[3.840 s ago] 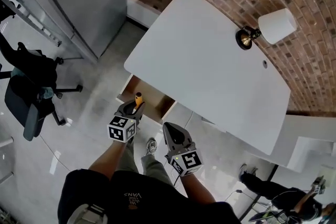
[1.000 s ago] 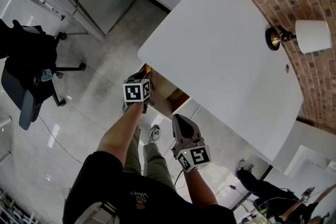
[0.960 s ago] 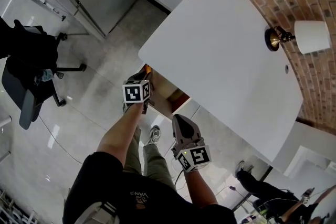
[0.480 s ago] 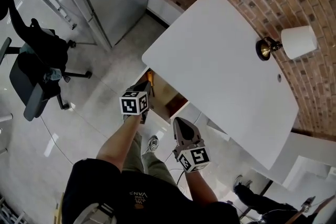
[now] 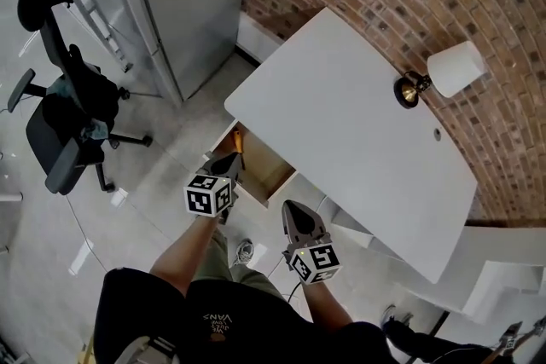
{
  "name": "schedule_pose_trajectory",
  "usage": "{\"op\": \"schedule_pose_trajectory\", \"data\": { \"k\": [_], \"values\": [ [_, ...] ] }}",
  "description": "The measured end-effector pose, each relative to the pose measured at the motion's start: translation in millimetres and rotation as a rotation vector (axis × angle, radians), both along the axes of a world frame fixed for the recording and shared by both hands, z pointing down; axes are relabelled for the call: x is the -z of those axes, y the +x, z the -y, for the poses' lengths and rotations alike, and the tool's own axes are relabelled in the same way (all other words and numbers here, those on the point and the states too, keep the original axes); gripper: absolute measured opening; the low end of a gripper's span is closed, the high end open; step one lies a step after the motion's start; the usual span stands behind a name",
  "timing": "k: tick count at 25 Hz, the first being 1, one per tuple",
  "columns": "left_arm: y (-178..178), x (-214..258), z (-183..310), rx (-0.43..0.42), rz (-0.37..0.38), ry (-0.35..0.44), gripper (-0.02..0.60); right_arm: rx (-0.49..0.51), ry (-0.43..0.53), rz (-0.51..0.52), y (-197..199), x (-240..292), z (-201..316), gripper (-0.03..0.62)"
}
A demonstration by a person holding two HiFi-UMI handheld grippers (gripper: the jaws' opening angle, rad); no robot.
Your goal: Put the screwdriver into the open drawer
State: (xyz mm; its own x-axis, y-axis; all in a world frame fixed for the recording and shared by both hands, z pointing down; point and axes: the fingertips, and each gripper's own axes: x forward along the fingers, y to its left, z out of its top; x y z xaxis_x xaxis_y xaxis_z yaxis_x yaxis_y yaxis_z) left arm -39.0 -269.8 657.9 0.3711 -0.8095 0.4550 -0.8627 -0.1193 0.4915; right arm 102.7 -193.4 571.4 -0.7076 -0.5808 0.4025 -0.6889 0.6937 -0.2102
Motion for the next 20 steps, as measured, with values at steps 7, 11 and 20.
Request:
{"op": "schedule_pose_trajectory", "data": {
  "k": [7,11,20],
  "values": [
    [15,64,-45,-0.032,0.048,0.118,0.008,0.019,0.063,0.033,14,30,-17,-0.006],
    [23,97,-67,-0.031,0.064,0.167,0.008,0.039,0.084,0.063,21,49,-32,-0.006],
    [45,168,-117,-0.046,0.118,0.288,0.008,0.1,0.13,0.112,36,83,-66,-0.006]
  ]
}}
